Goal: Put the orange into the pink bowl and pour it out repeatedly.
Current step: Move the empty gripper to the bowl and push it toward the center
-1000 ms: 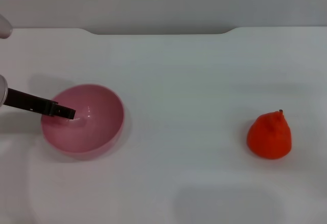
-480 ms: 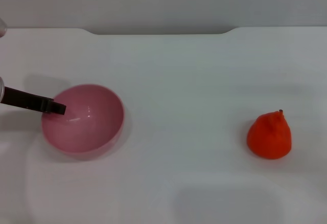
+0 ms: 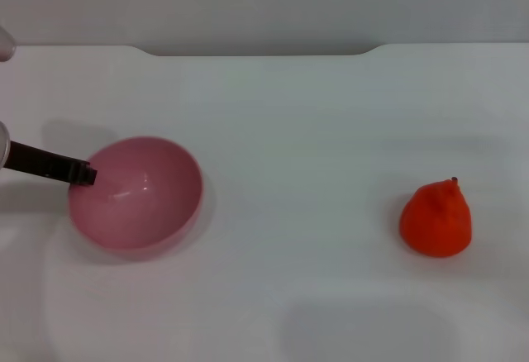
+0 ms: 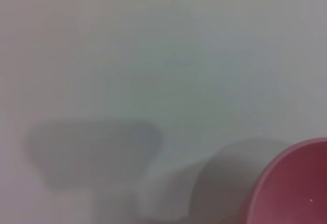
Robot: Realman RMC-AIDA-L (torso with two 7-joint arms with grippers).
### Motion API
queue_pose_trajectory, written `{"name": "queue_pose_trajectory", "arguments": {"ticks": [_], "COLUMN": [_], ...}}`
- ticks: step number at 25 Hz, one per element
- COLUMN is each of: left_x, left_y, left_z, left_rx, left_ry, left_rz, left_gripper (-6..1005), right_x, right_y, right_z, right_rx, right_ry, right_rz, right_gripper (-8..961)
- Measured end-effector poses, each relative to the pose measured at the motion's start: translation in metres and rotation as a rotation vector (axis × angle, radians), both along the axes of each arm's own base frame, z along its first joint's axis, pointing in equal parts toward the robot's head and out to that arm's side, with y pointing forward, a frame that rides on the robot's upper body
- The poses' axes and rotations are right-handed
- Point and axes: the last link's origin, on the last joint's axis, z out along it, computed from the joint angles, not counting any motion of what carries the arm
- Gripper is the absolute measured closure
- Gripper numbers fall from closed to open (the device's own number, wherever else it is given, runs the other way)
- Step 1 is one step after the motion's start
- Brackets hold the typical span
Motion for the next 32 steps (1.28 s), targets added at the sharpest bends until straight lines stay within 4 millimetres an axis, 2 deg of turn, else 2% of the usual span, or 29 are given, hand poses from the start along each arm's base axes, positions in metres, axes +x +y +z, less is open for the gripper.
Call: {"name": "queue_pose_trajectory", "arguments": {"ticks": [4,9,12,15,17,19,21,23,25,32], "left_x": [0.002,0.004,0.006,0.012,0.015,0.018,0.020,0.022,0.022,0.023], "left_y": [0.001,0.002,0.004,0.008,0.010,0.012,0.013,0.015,0.016,0.017], "left_z": [0.000,0.000,0.001,0.002,0.003,0.002,0.002,0.002,0.003,0.005], "left_rx": [-0.002,-0.006,-0.004,-0.006,-0.010,-0.014,-0.017,-0.018,-0.016,-0.015], "left_ry": [0.000,0.001,0.003,0.005,0.008,0.010,0.013,0.014,0.016,0.017], "left_rz": [-0.005,-0.012,-0.020,-0.040,-0.054,-0.067,-0.078,-0.087,-0.089,-0.092], "left_gripper": [937,957,957,957,957,957,957,957,957,957], "right_x": [-0.001,-0.002,-0.007,-0.033,-0.063,-0.096,-0.120,-0.134,-0.139,-0.135], "right_y": [0.001,0.003,0.009,0.022,0.030,0.034,0.037,0.038,0.042,0.056], "right_z": [0.000,-0.001,0.005,0.018,0.025,0.031,0.034,0.032,0.028,0.011], "right_rx": [-0.002,-0.019,-0.086,-0.275,-0.458,-0.646,-0.818,-0.993,-1.132,-1.482], "right_ry": [0.000,0.016,0.092,0.148,0.117,0.008,-0.118,-0.272,-0.400,-0.719], "right_rz": [0.001,0.013,0.096,0.318,0.485,0.612,0.661,0.624,0.539,0.149], "right_gripper": [199,200,200,200,200,200,200,200,200,199]}}
